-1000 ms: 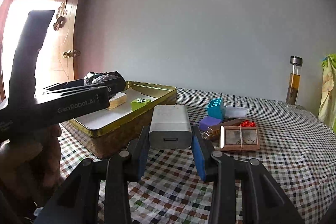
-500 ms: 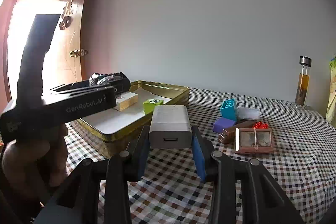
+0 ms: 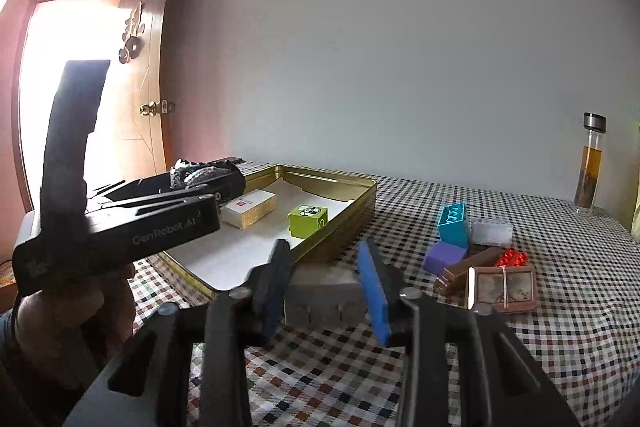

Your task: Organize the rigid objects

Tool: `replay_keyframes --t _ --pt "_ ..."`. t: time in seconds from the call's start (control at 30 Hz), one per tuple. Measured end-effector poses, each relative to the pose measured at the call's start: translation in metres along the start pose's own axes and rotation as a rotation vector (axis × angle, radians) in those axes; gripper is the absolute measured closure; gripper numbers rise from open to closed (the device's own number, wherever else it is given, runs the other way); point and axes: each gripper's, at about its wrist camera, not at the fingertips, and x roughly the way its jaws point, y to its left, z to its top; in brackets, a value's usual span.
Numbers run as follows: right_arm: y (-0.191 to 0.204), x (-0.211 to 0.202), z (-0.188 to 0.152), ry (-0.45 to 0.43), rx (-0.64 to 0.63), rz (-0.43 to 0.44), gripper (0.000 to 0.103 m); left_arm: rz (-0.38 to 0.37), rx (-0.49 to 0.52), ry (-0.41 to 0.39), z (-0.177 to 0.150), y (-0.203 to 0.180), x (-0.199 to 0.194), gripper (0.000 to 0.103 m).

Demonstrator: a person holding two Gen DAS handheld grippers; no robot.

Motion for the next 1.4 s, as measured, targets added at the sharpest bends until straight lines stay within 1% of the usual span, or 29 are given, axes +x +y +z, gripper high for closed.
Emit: replay_keyframes --t 0.17,0.27,0.33,0.37,0.4,0.47,0.5,0.53,0.6,0.7,0.83,0.9,0.93,0.97,1.0,1.17,1.3,1.4 --pt "-0.003 0.004 0.003 0.010 0.001 -0.009 0.071 0.001 0.001 -0.004 0.000 -0.001 0.000 0.030" --pt "-0.009 0.005 0.001 0.054 0.034 0.020 0.071 -0.001 -0.004 0.001 -0.002 0.000 0.001 0.030" --pt "-0.010 0.003 -0.002 0.072 0.021 -0.010 0.069 0.001 -0.002 0.000 -0.002 0.000 0.000 0.030" --pt "-0.010 0.001 -0.003 0.083 0.026 -0.004 0.068 0.001 -0.002 0.001 -0.002 0.000 0.000 0.030" --pt "-0.013 0.003 -0.005 0.110 0.033 -0.001 0.064 0.000 -0.004 0.004 -0.002 0.000 0.001 0.030" --pt "-0.014 0.005 -0.006 0.141 0.034 -0.032 0.058 0.002 -0.001 0.014 -0.004 -0.001 0.002 0.030" --pt "-0.017 0.008 -0.007 0.163 0.042 -0.039 0.049 0.004 0.003 0.019 -0.004 -0.002 0.003 0.030" --pt "-0.020 0.014 -0.008 0.206 0.056 -0.041 0.037 0.005 0.004 0.023 -0.005 -0.002 0.004 0.030" --pt "-0.023 0.021 -0.009 0.254 0.078 -0.044 0.034 0.005 0.001 0.027 -0.006 -0.001 0.005 0.030" --pt "-0.029 0.027 -0.012 0.304 0.103 -0.105 0.034 0.003 0.003 0.028 -0.007 -0.002 0.005 0.030" --pt "-0.035 0.040 -0.016 0.389 0.136 -0.107 0.033 0.002 0.015 0.029 -0.008 -0.005 0.004 0.030" --pt "-0.034 0.043 -0.017 0.405 0.125 -0.124 0.033 -0.002 0.022 0.030 -0.009 -0.006 0.004 0.030" --pt "-0.032 0.043 -0.017 0.411 0.115 -0.129 0.035 -0.004 0.022 0.031 -0.008 -0.006 0.004 0.030" --pt "-0.032 0.044 -0.017 0.413 0.108 -0.141 0.040 -0.006 0.021 0.031 -0.008 -0.006 0.004 0.030" --pt "-0.031 0.043 -0.018 0.411 0.088 -0.165 0.053 -0.007 0.020 0.032 -0.008 -0.005 0.005 0.030" --pt "-0.030 0.040 -0.019 0.394 0.076 -0.139 0.053 -0.013 0.015 0.036 -0.007 -0.004 0.005 0.030" --pt "-0.027 0.032 -0.011 0.335 0.049 -0.145 0.053 -0.017 0.010 0.036 -0.004 -0.001 0.003 0.030" --pt "-0.027 0.032 -0.004 0.312 0.054 -0.129 0.053 0.005 0.019 0.028 0.002 0.004 0.004 0.030"
